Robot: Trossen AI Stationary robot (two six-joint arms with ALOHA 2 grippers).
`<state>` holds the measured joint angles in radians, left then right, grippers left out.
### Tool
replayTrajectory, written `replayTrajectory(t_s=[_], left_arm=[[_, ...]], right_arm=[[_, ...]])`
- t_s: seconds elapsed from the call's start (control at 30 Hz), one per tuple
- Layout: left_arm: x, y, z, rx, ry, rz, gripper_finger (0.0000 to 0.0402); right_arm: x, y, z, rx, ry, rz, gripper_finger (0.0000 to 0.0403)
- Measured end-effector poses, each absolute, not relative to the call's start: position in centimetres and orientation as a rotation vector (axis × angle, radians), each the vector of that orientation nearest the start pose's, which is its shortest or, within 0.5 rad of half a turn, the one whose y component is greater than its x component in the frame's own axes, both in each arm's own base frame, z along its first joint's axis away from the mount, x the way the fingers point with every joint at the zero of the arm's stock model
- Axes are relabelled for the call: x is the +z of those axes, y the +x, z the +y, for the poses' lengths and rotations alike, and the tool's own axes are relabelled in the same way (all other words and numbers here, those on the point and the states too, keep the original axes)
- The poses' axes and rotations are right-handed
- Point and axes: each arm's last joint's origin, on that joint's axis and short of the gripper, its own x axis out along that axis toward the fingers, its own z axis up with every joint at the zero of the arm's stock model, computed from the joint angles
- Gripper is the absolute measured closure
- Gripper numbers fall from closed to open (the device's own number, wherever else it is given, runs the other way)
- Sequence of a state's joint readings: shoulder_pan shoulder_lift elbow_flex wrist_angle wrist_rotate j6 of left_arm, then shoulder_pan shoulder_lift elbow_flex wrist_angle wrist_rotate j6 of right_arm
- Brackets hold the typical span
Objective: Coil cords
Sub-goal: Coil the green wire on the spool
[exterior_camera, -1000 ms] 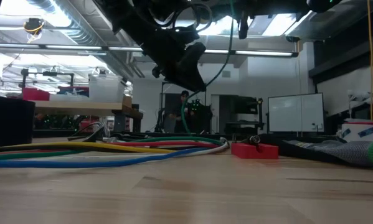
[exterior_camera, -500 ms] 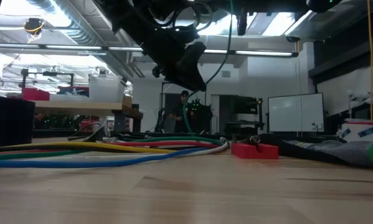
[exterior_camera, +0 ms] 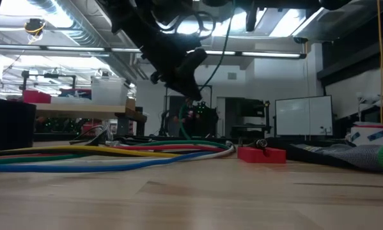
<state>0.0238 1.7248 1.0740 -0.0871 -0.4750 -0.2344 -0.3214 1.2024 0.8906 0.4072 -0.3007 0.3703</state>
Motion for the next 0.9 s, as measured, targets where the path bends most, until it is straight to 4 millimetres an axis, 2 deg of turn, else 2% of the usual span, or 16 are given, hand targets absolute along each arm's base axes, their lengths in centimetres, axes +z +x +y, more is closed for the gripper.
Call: replayTrajectory(t_s=[0.37, 0.9], left_arm=[[20.4, 35.4, 2.3, 0.567, -0.056, 0.699, 0.0397], [24.7, 31.4, 5.0, 0.659, -0.096, 0.731, 0.04]], right_arm=[[33.8, 24.9, -7.2, 0.058, 0.377, 0.03, 0.04], [30.8, 24.4, -7.0, 0.02, 0.419, 0.323, 0.04]])
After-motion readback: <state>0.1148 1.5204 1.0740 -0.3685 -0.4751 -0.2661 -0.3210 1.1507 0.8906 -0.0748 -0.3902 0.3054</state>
